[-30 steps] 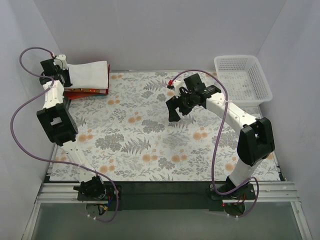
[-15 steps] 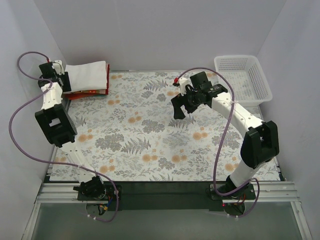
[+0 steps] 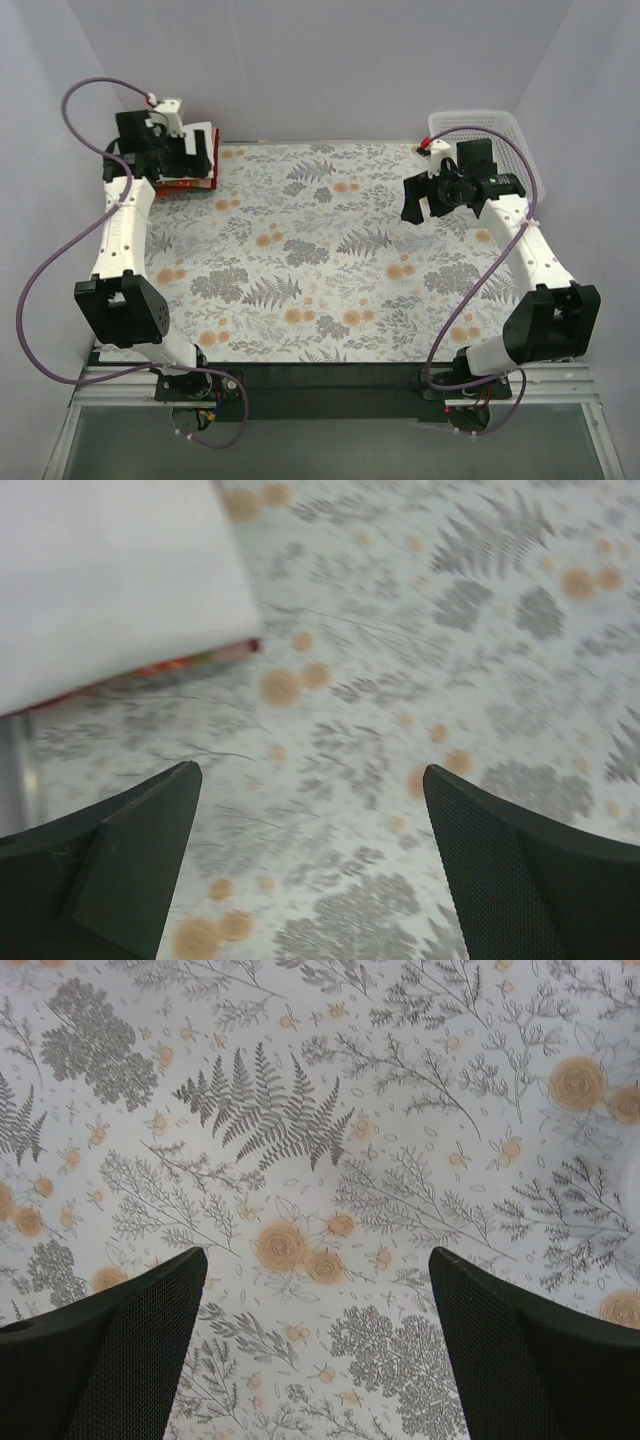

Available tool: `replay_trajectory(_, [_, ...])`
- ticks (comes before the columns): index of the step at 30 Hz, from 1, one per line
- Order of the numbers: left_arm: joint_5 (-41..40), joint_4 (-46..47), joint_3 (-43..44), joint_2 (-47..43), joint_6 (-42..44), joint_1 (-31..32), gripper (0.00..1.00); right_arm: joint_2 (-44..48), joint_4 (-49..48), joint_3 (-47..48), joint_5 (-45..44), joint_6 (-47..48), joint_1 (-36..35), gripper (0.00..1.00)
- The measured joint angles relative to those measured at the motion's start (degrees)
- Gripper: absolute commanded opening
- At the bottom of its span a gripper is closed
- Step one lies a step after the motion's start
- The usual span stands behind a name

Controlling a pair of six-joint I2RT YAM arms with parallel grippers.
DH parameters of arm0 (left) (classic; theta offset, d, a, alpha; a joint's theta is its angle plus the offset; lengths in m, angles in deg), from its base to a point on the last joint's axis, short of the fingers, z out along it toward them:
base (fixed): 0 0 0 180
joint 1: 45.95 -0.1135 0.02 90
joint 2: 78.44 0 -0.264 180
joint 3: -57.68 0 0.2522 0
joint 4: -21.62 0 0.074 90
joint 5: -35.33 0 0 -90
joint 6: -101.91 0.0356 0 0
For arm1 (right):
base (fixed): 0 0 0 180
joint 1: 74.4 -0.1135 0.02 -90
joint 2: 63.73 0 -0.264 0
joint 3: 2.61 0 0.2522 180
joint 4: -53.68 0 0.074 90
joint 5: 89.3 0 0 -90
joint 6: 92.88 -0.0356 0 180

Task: Fold and stack the t-shirts
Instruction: Reset both grippers

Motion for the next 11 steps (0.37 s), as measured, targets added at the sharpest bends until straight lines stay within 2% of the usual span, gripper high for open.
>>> replay_trajectory(6, [0.7,-1.3,-16.8,-5.2,-3.8,14.8,0.95,6.5,0.6,-10.0,-1.8,3.7,1.6,0.98])
replay_trajectory(11, [0.0,-2.4,-24.1,-8.0,-6.1,19.6,0.96,10.8,1.3,-16.6,-2.7,5.8,1.6,0.98])
